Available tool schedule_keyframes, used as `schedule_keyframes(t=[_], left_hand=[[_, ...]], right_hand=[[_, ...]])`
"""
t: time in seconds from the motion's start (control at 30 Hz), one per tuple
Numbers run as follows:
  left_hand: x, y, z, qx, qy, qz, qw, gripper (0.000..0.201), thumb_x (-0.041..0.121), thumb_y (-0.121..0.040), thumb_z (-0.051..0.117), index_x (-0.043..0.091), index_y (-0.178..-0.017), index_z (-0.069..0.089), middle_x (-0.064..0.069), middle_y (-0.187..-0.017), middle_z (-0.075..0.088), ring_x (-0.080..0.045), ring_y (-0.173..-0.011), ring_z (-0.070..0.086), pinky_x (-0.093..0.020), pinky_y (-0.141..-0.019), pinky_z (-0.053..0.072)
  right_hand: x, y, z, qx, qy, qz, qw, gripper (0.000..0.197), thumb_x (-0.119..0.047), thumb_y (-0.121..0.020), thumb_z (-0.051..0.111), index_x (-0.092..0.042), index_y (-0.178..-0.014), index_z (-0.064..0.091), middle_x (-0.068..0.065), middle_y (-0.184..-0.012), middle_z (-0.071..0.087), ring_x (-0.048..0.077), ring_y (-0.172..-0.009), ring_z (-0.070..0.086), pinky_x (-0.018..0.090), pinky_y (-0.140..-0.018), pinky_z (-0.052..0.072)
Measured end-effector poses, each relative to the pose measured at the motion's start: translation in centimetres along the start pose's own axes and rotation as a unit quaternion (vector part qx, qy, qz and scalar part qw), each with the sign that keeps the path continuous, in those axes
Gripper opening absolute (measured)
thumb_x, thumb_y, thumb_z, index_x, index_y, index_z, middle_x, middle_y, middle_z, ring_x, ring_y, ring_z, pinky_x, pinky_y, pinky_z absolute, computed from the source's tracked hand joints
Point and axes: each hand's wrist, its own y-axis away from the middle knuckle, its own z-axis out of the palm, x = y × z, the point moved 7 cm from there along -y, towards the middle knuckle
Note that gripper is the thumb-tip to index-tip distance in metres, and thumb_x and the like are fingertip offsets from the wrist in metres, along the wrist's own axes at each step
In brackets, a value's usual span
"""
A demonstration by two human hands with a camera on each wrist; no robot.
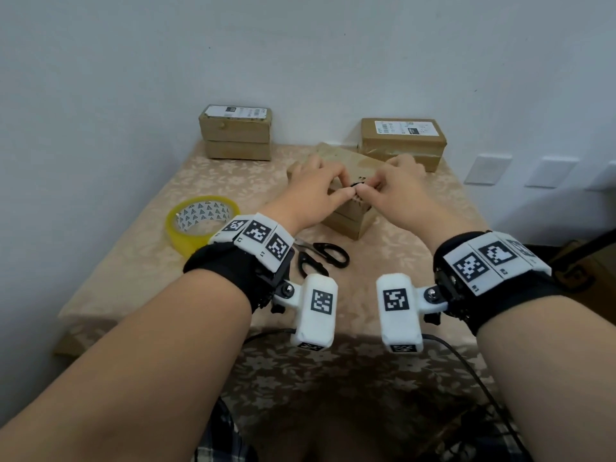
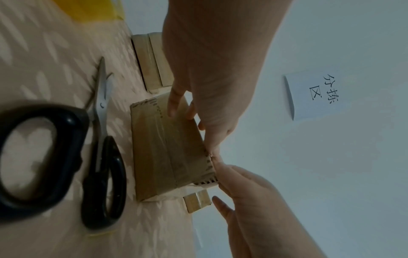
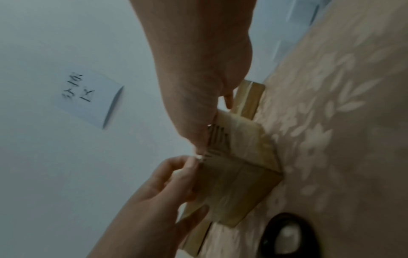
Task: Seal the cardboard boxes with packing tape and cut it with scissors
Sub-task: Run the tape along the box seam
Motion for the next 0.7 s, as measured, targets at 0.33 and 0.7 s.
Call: schedule_keyframes(t=[0.33,0.7], left_hand=[[-0.3,0.2,0.5,0.038,0.093,-0.057,0.993,0.009,0.031,-0.093,0.055,0.023,-0.090,0.052,0.000,-0.107,0.038,-0.025,-0.112,0.044,-0.039,-0.101,0.037],[-1.5,0.4,0.5,0.062,0.194,-0.121,0.972,0.019,0.032,-0.090,0.059,0.016,-0.100,0.053,-0.003,-0.117,0.032,-0.007,-0.092,0.043,-0.023,-0.092,0.038]], right_hand=[[1.6,-0.1,0.6,0.020,-0.209,0.028,0.977,0.048,-0.052,-0.087,0.058,-0.025,-0.126,0.055,-0.001,-0.132,0.048,0.016,-0.120,0.043,0.034,-0.100,0.038],[2.2,0.3,1.5,-0.006,-0.272,0.129,0.954,0.041,-0.065,-0.074,0.058,-0.034,-0.100,0.052,0.005,-0.122,0.049,0.021,-0.107,0.052,0.043,-0.097,0.045]])
